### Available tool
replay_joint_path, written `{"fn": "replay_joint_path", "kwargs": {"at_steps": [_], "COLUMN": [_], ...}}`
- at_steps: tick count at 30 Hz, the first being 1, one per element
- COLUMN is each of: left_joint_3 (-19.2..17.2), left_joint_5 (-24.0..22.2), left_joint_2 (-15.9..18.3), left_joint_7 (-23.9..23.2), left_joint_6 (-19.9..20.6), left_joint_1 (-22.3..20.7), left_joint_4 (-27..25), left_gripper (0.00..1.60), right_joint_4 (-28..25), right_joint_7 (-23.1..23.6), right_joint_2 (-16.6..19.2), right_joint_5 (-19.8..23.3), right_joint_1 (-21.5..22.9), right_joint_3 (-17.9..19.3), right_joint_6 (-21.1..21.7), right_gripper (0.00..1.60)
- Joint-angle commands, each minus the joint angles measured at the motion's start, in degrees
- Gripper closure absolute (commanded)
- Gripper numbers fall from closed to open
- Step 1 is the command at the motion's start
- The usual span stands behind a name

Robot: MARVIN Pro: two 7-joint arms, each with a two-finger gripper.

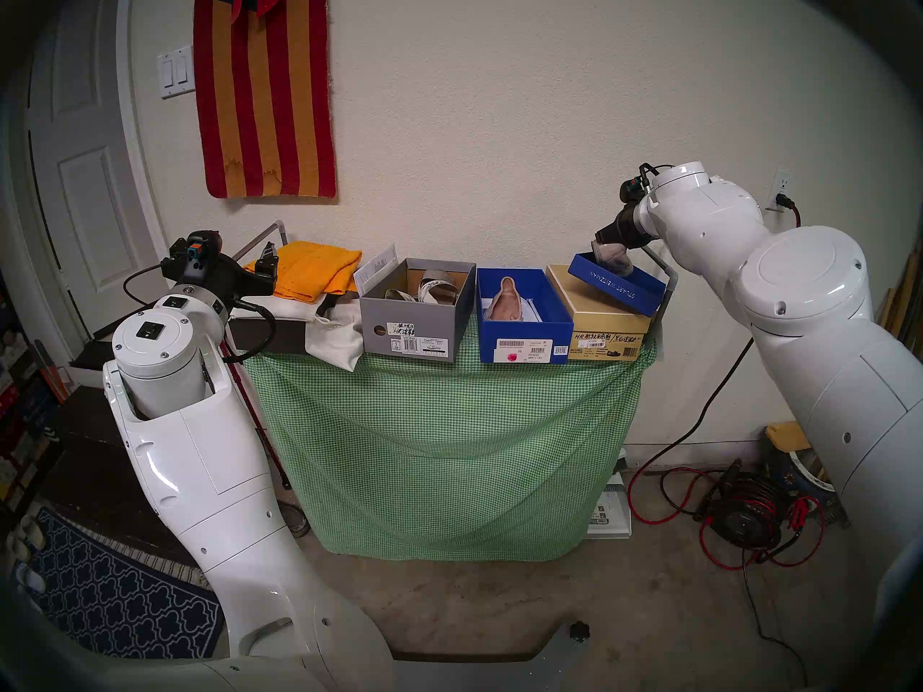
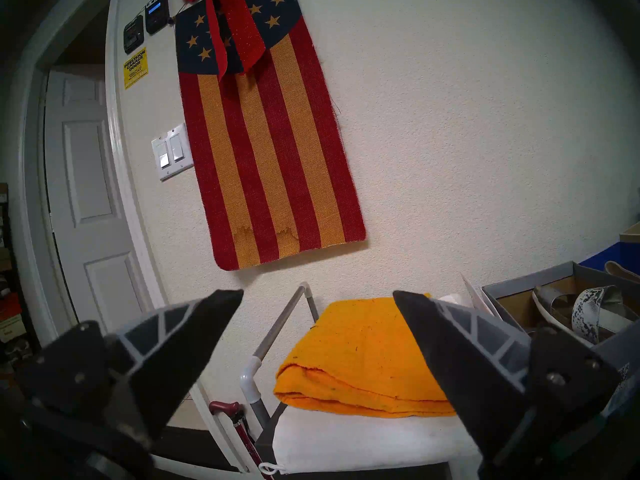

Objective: Put shoes into shoe box

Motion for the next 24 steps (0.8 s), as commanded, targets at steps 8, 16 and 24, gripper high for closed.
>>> {"fn": "replay_joint_path", "kwargs": {"at_steps": [8, 16, 24], "left_joint_3": [0.10, 0.09, 0.09], "left_joint_5": [-0.12, -0.10, -0.10], "left_joint_2": [0.10, 0.08, 0.08], "left_joint_7": [0.06, 0.04, 0.03], "left_joint_6": [0.03, 0.02, 0.02], "left_joint_1": [-0.04, -0.05, -0.05], "left_joint_4": [-0.05, -0.05, -0.05], "left_gripper": [0.00, 0.00, 0.00], "right_joint_4": [-1.94, -2.06, -1.18], "right_joint_7": [-3.67, -5.70, -5.79], "right_joint_2": [-3.69, -6.49, -7.10], "right_joint_5": [-1.31, -1.90, -2.17], "right_joint_1": [5.56, 7.61, 8.21], "right_joint_3": [-1.23, -1.48, -1.35], "right_joint_6": [0.37, 1.31, 3.06], "right_gripper": [1.60, 1.60, 1.60]}}
